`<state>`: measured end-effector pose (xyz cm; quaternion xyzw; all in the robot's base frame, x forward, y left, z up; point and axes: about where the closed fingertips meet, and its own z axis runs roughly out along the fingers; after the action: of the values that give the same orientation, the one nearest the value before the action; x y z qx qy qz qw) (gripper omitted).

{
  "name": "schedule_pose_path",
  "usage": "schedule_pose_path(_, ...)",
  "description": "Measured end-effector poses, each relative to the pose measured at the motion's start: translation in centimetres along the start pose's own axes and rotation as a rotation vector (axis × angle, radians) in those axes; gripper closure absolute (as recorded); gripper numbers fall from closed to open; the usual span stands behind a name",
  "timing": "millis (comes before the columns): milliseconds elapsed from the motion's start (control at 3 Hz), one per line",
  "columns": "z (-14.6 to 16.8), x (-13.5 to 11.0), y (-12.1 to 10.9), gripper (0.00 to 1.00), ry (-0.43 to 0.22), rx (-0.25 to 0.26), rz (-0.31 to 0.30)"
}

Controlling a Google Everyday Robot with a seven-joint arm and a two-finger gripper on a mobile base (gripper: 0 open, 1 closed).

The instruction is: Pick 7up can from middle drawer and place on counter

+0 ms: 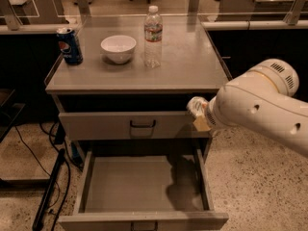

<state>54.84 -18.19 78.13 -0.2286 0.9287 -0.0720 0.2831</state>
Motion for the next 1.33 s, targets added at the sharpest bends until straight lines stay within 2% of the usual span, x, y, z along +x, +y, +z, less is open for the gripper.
schedule_pose_path(333,-0.1,-0.2,-0.1,1.0,-0.004,0.001,0.001)
schedule_pose_path(667,-1.5,-0.8,-0.8,1.0,-0.041,0.026,0.027)
schedule_pose_path(1000,-4.7,-2.9,-3.2,1.0,-0.108,0.08,0.059)
schedule_pose_path(1333,-6.9,-5.7,-4.9,1.0,-0.157,0.11,0.075)
